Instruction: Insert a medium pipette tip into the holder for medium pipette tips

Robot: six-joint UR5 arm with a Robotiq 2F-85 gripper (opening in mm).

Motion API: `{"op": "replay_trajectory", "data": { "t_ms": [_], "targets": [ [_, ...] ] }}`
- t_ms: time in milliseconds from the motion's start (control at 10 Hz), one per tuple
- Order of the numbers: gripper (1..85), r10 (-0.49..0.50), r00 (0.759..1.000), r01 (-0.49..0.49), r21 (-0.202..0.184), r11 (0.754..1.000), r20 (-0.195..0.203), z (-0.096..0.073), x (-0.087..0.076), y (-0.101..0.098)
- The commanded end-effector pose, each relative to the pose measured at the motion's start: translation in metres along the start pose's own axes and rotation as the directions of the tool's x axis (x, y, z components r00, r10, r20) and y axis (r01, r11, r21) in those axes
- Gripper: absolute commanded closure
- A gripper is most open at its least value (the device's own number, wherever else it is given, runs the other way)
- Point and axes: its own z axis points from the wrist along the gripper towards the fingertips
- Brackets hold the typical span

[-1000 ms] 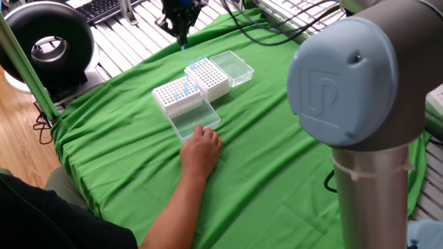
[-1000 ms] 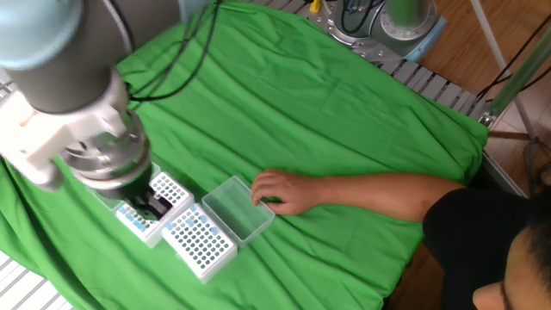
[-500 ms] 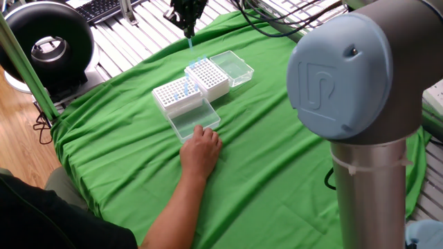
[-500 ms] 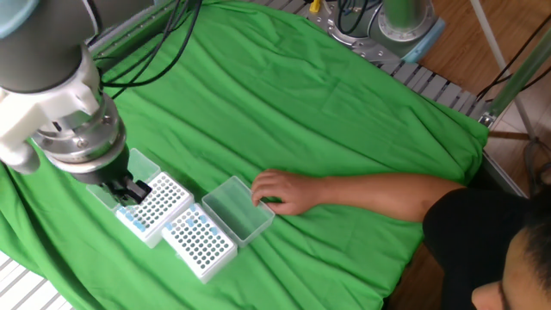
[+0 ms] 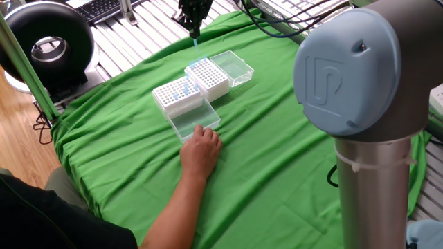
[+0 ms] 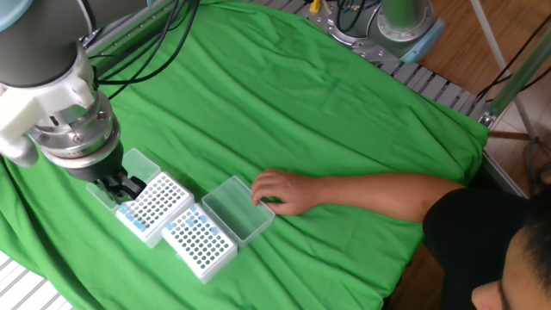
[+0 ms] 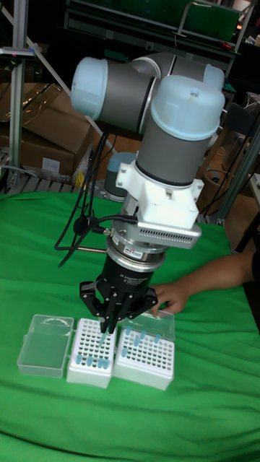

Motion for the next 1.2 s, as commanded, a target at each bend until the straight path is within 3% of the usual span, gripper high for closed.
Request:
{"op": "replay_trajectory", "data": {
  "t_ms": [0,1100],
  "targets": [
    [84.7,-0.007,1.0,0.007,-0.005,1.0,0.021,0.011,-0.007,-0.004],
    [84.7,0.02,0.999,-0.019,-0.027,0.999,0.045,0.026,-0.012,0.009]
  ]
}}
